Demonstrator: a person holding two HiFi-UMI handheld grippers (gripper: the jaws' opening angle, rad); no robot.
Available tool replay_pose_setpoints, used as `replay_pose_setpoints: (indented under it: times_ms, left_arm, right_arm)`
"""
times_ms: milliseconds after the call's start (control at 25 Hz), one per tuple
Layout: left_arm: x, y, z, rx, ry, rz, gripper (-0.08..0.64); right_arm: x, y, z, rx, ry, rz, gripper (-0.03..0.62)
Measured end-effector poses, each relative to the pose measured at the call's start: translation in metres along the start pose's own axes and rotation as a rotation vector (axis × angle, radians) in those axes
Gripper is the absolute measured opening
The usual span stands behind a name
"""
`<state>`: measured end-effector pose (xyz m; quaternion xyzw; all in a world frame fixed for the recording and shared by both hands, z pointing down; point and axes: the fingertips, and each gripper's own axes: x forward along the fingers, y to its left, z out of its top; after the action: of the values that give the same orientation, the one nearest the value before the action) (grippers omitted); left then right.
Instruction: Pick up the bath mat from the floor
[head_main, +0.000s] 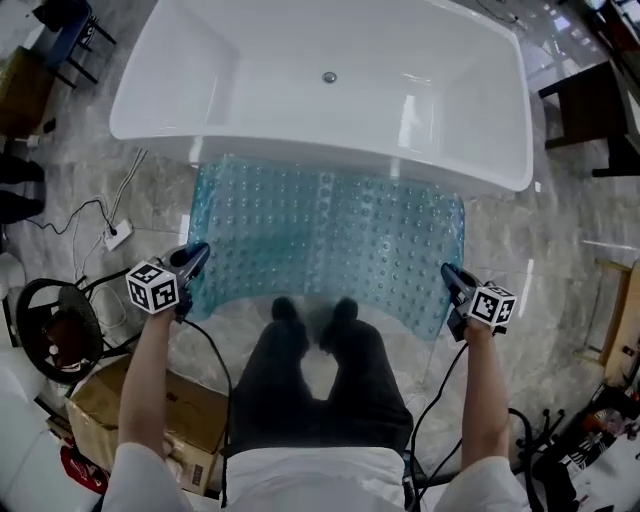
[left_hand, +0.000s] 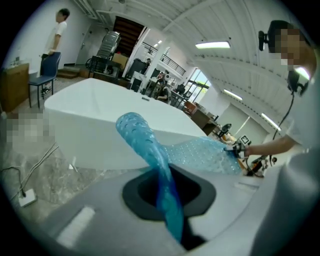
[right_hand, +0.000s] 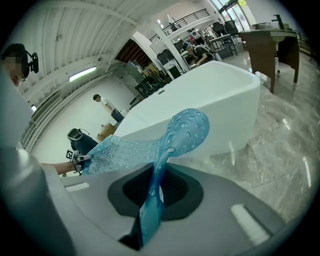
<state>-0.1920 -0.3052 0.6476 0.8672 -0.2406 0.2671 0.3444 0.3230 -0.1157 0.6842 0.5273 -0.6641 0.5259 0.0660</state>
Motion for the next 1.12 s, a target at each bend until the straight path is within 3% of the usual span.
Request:
replay_pose_setpoints:
  times_ms: [240, 480, 720, 880, 1120]
  left_arm:
    - [-0.12, -0.096, 0.07, -0.023, -0.056, -0.07, 0.018]
    - [-0.221, -0.181, 0.096, -0.062, -0.109, -0.135, 0.018]
    - [-0.268, -0.256, 0.088, -0.145, -0.186, -0.148, 0.018]
    - [-0.282, -0.302, 0.066, -0.188, -0.242, -0.172, 0.018]
    - [-0.286, -0.369, 0.02, -0.265, -0.334, -0.177, 0.02]
  right_arm:
    - [-0.102, 0.128, 0.038, 0.055, -0.106, 0.063, 0.032]
    - [-0.199, 0.233, 0.046, 0.139, -0.258, 0.135, 0.034]
    - [-0.271, 0.261, 0.03, 0.104, -0.279, 0.16, 0.034]
    - [-0.309, 0.269, 0.015, 0.049, -0.279, 0.222, 0.035]
    - [-0.351, 0.253, -0.025, 0.043, -0.255, 0.317, 0.038]
